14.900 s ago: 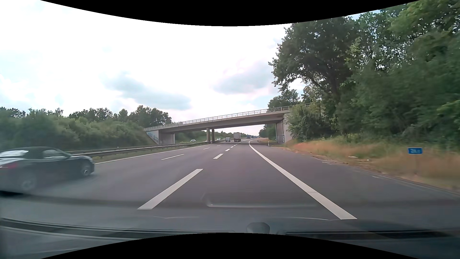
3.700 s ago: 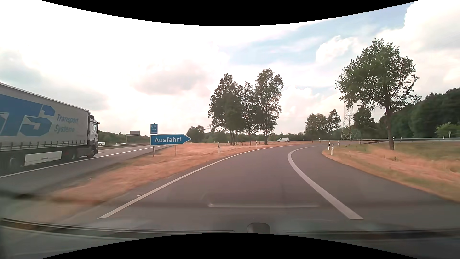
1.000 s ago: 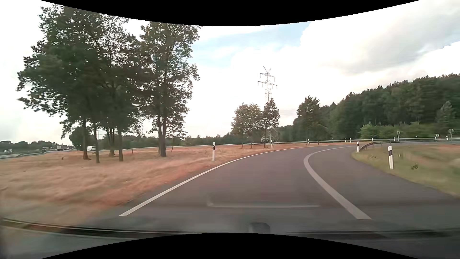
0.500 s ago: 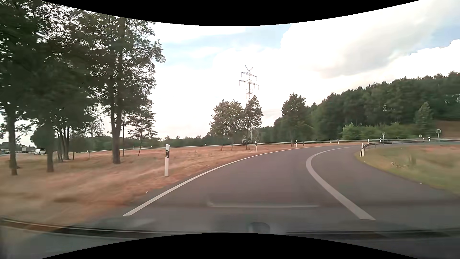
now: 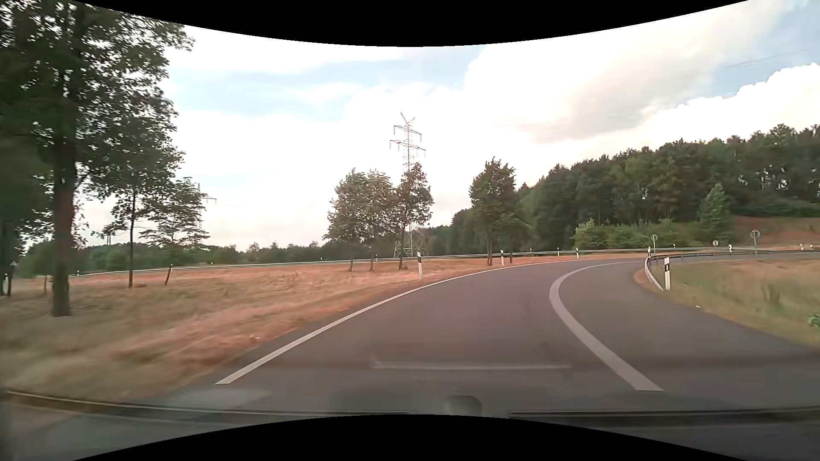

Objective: Follow the waypoints while adhering to traffic rules and regulations

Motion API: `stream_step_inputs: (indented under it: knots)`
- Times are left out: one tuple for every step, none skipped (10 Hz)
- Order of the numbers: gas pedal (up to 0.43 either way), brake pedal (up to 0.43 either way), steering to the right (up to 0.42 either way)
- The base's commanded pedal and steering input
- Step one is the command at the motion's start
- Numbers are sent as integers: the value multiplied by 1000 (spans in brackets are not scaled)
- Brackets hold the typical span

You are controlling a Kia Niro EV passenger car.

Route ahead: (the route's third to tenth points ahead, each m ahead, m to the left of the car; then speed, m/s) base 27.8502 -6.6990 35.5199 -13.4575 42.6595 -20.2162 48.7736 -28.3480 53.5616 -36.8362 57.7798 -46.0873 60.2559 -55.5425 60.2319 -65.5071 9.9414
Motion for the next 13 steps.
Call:
stream_step_inputs:
  knots:
    - [98, 0, 97]
    - [98, 0, 101]
    - [98, 0, 101]
    - [98, 0, 101]
    - [98, 0, 100]
    - [98, 0, 99]
    - [98, 0, 97]
    - [98, 0, 96]
    - [98, 0, 94]
    - [110, 0, 91]
    - [110, 0, 90]
    - [118, 0, 90]
    - [118, 0, 90]
